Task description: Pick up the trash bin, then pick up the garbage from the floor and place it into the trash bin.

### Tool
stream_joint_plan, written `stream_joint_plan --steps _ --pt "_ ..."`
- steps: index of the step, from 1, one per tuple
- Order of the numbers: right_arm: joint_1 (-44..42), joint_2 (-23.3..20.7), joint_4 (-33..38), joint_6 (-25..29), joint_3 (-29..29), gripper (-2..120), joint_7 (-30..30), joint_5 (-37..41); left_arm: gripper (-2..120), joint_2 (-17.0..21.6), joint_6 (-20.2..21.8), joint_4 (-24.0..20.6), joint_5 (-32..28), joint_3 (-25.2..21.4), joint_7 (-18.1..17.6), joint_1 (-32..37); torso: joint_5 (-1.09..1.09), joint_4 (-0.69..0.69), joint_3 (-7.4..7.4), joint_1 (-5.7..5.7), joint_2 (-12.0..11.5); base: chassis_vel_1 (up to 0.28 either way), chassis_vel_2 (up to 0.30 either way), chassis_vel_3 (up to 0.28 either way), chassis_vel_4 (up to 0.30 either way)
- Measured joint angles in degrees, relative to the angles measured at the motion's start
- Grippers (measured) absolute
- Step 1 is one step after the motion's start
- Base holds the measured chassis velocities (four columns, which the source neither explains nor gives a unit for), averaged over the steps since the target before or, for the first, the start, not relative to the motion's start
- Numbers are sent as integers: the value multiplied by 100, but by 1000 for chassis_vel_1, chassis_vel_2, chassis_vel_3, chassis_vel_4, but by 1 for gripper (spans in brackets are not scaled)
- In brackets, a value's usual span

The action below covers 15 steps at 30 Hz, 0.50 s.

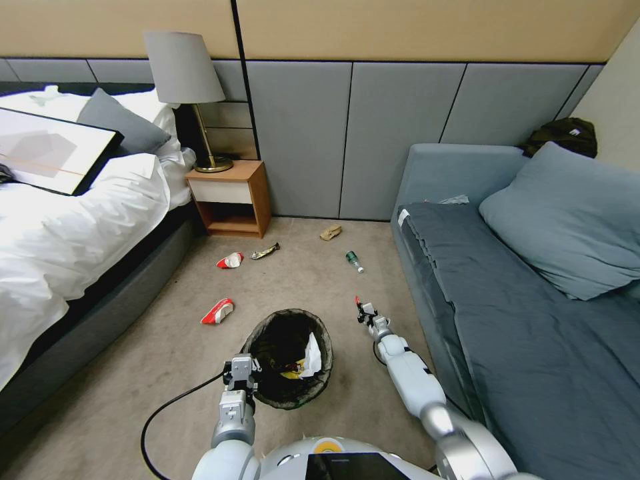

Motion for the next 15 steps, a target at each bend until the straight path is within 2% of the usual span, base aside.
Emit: stream_joint_plan --steps 1,2,5,6,10,11,12,15 --pt "-190 -42 484 3 -56 0 -25 34 0 3 2 16 -2 4 2 -15 2 0 0 0 0 0 0 0 0" --pt "-190 -42 484 3 -56 0 -25 34 0 3 2 16 -2 4 2 -15 2 0 0 0 0 0 0 0 0" --pt "-596 -137 1516 124 -234 0 -206 152 0 6 7 41 -3 24 6 -34 2 -2 0 0 0 0 0 0 0" --pt "-596 -137 1516 124 -234 0 -206 152 0 6 7 41 -3 24 6 -34 2 -2 0 0 0 0 0 0 0" --pt "-1017 -270 2478 307 -523 0 -627 438 0 9 9 62 -4 25 9 -51 3 0 0 0 0 0 0 0 0" --pt "-1017 -270 2478 307 -523 0 -627 438 0 9 9 62 -4 25 9 -51 3 0 0 0 0 0 0 0 0" --pt "-1217 -339 2813 348 -682 0 -833 561 0 10 10 73 -5 26 13 -64 1 -1 0 0 0 0 0 0 0" --pt "-1525 -452 3125 420 -1006 0 -1005 639 0 9 14 83 -6 29 15 -89 2 -2 0 0 0 0 0 0 0"
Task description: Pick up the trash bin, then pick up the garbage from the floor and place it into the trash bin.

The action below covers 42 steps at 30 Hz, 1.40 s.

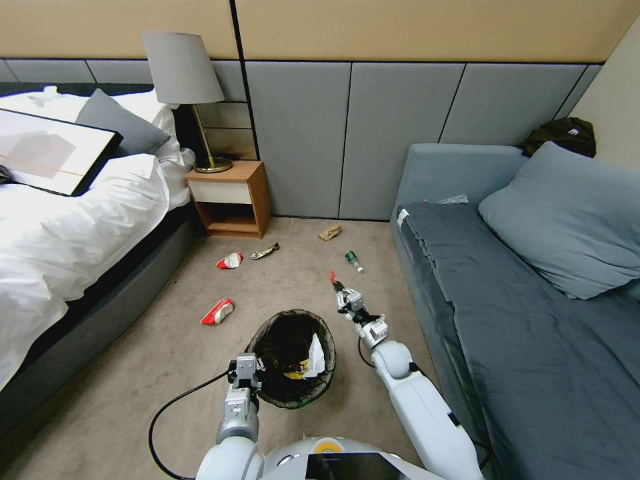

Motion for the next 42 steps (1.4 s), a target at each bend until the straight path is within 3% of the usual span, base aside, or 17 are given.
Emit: stream_joint_plan --steps 7,32,35,37,39,42 --pt "-491 -263 -13 168 -548 0 -21 -213 0 5 36 -34 -15 -13 5 -43 1 0 0 0 0 0 0 0 0" --pt "-779 -219 -479 434 -619 0 126 -610 0 10 50 -138 -70 -74 5 -67 0 0 0 0 0 0 0 0 0" --pt "-763 -214 -479 410 -619 5 151 -615 0 7 51 -138 -70 -74 5 -66 0 1 0 0 0 0 0 0 0" --pt "-741 -204 -481 389 -623 19 182 -619 0 5 52 -138 -70 -73 6 -66 0 1 0 0 0 0 0 0 0" --pt "-740 -205 -481 386 -625 20 185 -620 0 6 53 -138 -70 -74 5 -66 0 1 0 0 0 0 0 0 0" --pt "-739 -211 -478 377 -625 35 189 -630 0 6 53 -139 -69 -74 5 -59 0 1 0 0 0 0 0 0 0"
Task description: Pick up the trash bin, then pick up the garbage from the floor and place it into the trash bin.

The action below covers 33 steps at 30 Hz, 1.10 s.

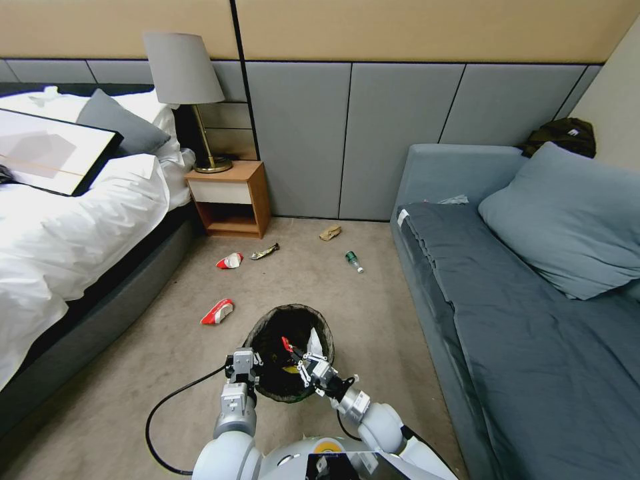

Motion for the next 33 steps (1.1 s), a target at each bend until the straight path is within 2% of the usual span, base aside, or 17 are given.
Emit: stream_joint_plan --steps 1,2,3,5,7,9,11,15,16,18,27,33 --pt "0 0 0 0 0 35 0 0 0 0 0 0 0 0 0 0 0 0 0 0 0 0 0 0 0" --pt "-2 -1 6 -3 4 43 6 -4 0 0 0 0 2 7 0 5 0 0 0 0 0 0 0 0 0" --pt "-5 -1 14 -4 6 47 11 -7 0 0 0 0 5 14 0 9 0 0 0 0 0 0 0 0 0" --pt "-9 -3 24 -9 7 48 16 -8 0 0 0 0 9 22 0 12 0 0 1 0 0 0 0 0 0" --pt "-10 -7 43 -27 13 62 32 -10 0 0 0 -10 17 40 0 19 0 0 0 0 0 0 0 0 0" --pt "-9 -7 43 -32 14 64 36 -11 0 1 0 -14 18 41 0 20 0 0 0 0 0 0 0 0 0" --pt "0 -7 45 -48 15 77 48 -12 0 22 0 -25 18 32 0 37 0 0 1 0 0 0 0 0 0" --pt "5 -8 59 -59 5 86 51 -12 0 32 -1 -27 19 29 0 60 0 0 0 0 0 0 0 0 0" --pt "9 -8 65 -70 -6 93 57 -12 0 33 -4 -27 20 29 1 62 0 0 0 0 0 0 0 0 0" --pt "18 -7 65 -78 -22 98 71 -12 0 31 -7 -27 23 30 1 62 0 0 0 0 0 0 0 0 0" --pt "26 -16 168 -90 8 100 86 -14 0 27 -14 -16 28 34 2 55 0 0 0 0 0 0 0 0 0" --pt "-129 107 695 30 104 100 656 -144 0 13 -23 17 16 -12 2 23 0 0 0 -1 0 0 0 0 0"
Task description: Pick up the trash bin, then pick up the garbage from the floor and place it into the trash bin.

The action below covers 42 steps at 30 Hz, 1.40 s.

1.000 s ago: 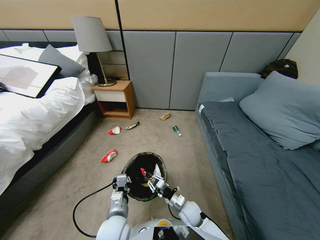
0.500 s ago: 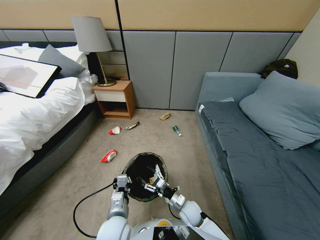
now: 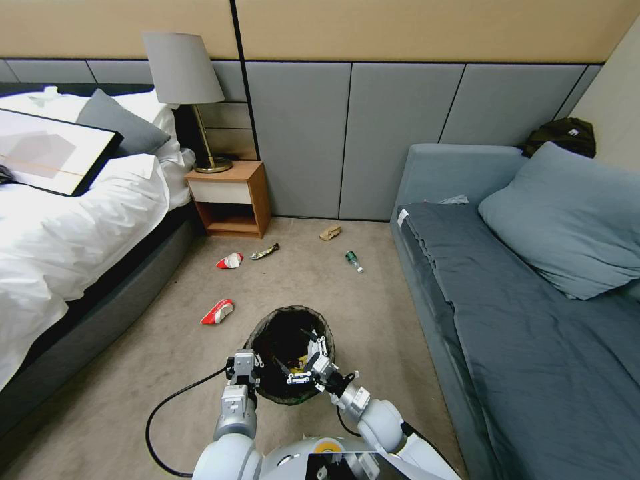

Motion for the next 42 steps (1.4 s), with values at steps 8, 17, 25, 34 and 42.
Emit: stream_joint_plan --steps 8,17,25,34,42 --pt "-574 179 1101 -142 722 100 658 34 0 37 0 67 -151 -108 -10 -84 -1 -1 0 0 0 0 0 0 0" --pt "-1150 401 1558 -19 1303 100 902 -38 0 81 5 143 -247 -133 -29 -234 0 0 0 0 0 0 0 0 0" --pt "-1556 679 1449 381 1889 100 949 -59 0 77 -17 153 -291 -199 -46 -244 0 0 0 0 0 0 0 0 0" --pt "-1910 892 1113 768 2189 100 965 -76 0 98 -26 109 -342 -225 -52 -271 0 -1 0 0 0 0 0 0 0" --pt "-1934 917 1017 804 2227 100 1006 -100 0 111 -26 105 -348 -227 -54 -282 0 0 0 0 0 0 0 0 0"
